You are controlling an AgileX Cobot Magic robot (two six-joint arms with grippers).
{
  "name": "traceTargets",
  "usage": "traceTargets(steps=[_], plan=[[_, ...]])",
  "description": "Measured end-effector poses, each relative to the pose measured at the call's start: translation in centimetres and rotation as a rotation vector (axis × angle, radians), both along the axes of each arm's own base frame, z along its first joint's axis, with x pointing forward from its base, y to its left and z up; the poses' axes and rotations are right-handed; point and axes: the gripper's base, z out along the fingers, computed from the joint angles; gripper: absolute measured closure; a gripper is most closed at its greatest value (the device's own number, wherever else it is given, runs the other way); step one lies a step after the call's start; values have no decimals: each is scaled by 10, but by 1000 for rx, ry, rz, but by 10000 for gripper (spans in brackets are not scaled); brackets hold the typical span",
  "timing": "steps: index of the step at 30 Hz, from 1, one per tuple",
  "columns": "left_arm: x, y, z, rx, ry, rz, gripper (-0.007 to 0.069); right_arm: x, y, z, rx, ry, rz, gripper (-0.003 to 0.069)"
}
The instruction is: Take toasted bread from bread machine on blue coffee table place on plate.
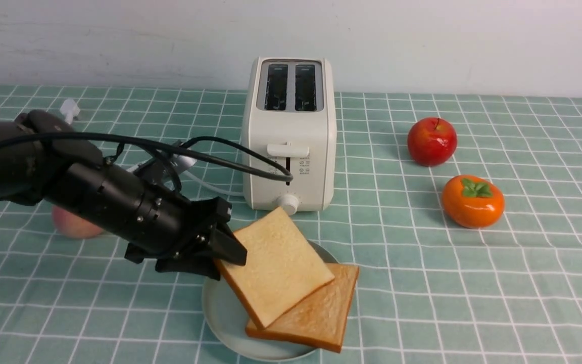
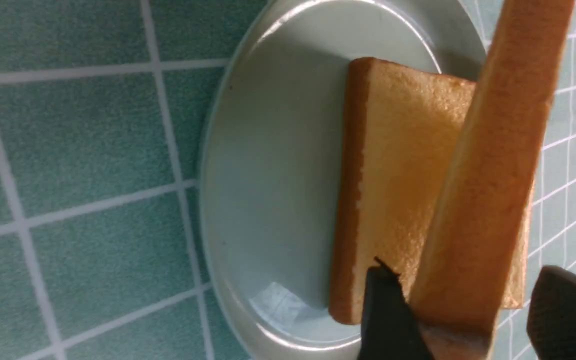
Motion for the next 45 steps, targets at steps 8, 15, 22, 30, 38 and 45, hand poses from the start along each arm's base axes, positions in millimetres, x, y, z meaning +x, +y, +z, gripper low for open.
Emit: traceTargets(steps=[8,15,22,30,38,45], plan=[[-18,29,46,160,-116,55,307,0,0,0,0,1,0,579],[-73,61,110,358,-189,207,565,0,0,0,1,-3,1,573],[-195,68,190,234,-589,314,638,0,0,0,1,-3,1,567],[-329,86,187,166,-1001,439,638,0,0,0,1,-3,1,554],[-391,100,153,203,-1108,534,638,0,0,0,1,-3,1,548],[-387,99,157,143,-1184,563,638,0,0,0,-1,2,-1,540]])
